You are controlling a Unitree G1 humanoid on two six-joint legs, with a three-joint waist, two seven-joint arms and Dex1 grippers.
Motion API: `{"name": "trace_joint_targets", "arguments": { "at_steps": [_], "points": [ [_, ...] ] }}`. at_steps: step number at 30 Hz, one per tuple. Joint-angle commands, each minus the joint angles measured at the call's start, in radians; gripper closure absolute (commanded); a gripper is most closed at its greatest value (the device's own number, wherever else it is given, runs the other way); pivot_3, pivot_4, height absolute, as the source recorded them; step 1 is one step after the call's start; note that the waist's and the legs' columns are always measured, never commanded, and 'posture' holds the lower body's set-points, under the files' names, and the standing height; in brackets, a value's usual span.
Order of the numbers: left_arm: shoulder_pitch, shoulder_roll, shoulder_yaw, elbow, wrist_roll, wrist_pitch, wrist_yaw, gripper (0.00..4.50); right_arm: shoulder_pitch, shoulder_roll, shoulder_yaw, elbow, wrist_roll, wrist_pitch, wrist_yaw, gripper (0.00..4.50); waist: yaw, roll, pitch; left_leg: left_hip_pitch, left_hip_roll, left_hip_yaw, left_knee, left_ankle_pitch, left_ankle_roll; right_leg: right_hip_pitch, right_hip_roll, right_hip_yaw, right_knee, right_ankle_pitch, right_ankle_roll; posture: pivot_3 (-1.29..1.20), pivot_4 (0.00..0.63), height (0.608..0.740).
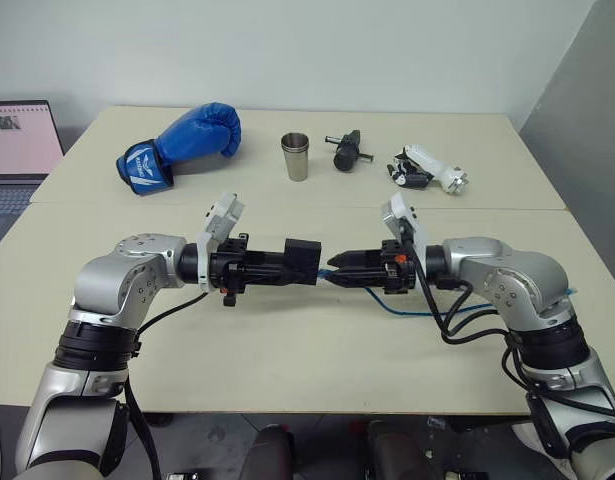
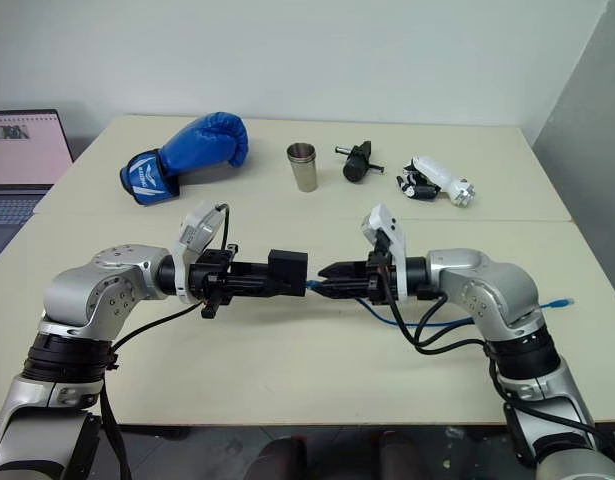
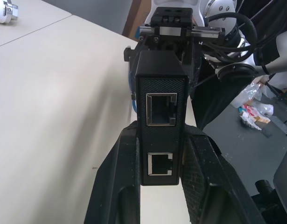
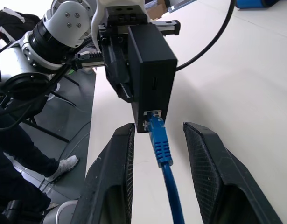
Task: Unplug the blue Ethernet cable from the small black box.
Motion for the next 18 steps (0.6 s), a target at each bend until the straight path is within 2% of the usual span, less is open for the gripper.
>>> {"name": "trace_joint_targets", "arguments": {
  "at_steps": [1, 18],
  "points": [
    [-0.016, 0.008, 0.012, -0.025, -0.012, -0.007, -0.016, 3.70, -0.009, 0.009, -0.010, -0.011, 0.013, -0.004, 0.010, 2.77, 0.000, 0.000, 0.000, 0.000, 0.000, 0.000, 0.000, 0.000, 0.000, 0.000, 0.000, 0.000, 0.000, 0.000, 0.000, 0.00, 0.150, 0.740],
    [-0.018, -0.001, 0.008, -0.032, -0.009, -0.011, -0.007, 3.70, -0.039, 0.031, 0.006, 0.016, -0.003, 0.017, -0.004, 2.77, 0.000, 0.000, 0.000, 0.000, 0.000, 0.000, 0.000, 0.000, 0.000, 0.000, 0.000, 0.000, 0.000, 0.000, 0.000, 0.00, 0.150, 0.740]
  ]
}}
